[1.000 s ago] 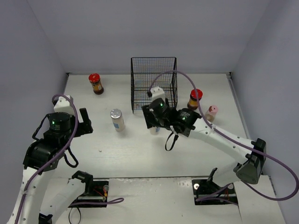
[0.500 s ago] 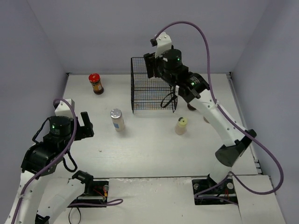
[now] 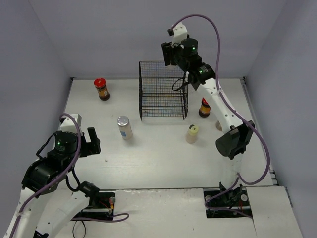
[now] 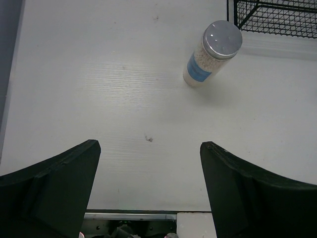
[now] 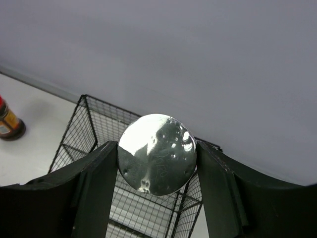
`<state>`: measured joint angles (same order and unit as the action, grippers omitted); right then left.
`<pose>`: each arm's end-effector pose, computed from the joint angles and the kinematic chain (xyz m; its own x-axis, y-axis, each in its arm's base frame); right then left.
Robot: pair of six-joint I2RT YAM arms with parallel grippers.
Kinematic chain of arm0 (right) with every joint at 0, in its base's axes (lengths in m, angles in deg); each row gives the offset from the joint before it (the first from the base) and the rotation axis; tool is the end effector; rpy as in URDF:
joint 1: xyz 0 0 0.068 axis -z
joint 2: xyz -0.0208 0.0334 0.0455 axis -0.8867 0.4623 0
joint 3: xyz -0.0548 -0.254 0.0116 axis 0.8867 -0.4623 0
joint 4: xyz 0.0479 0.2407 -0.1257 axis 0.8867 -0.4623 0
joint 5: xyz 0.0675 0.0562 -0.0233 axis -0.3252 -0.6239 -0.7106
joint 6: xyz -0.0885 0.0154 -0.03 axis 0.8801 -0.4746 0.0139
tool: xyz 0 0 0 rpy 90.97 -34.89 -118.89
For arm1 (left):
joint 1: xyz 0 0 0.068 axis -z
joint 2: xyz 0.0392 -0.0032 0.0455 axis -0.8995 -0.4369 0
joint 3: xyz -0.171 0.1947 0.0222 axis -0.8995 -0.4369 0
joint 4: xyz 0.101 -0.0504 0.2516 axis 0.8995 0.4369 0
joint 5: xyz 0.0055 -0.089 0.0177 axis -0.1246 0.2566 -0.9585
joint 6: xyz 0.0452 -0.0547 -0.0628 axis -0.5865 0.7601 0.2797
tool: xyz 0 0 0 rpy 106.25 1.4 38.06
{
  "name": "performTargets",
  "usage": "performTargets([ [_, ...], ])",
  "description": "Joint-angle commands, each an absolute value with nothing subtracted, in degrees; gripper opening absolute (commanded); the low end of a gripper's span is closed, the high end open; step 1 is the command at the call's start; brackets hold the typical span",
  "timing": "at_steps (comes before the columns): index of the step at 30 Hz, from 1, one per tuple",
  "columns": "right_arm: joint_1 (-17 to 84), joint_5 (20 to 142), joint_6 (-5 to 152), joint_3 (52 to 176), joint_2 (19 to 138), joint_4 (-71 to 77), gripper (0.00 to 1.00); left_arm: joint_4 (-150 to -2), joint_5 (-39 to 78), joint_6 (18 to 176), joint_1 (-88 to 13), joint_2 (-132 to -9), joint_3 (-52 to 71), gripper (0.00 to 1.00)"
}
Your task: Organize the condiment bottles
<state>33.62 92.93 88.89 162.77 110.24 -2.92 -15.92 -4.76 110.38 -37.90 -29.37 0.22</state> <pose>0.4580 0.2452 0.4686 0.1374 -0.0968 -0.9858 -0.4033 0.9035 -0.1449 0.1446 -0.0447 0.3538 -0.4925 -0.2132 -0.8438 -0.0003 0.9696 -0.2448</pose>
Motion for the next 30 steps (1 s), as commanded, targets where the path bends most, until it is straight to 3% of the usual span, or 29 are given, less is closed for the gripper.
performTargets([
  [1,37.1,87.5,88.5,167.4,110.1,8.8,0.00,-16.7,-7.2,112.6,-37.7,-29.9,0.7,0.83],
  [23,42.9,81.8,81.4,157.3,116.0,11.2,0.00,-17.6,-9.7,113.8,-37.7,-33.8,0.2,0.83],
  [30,43.0,81.8,77.0,161.7,117.1,2.1,0.00,-18.1,-9.7,113.1,-37.7,-35.3,0.3,0.83],
])
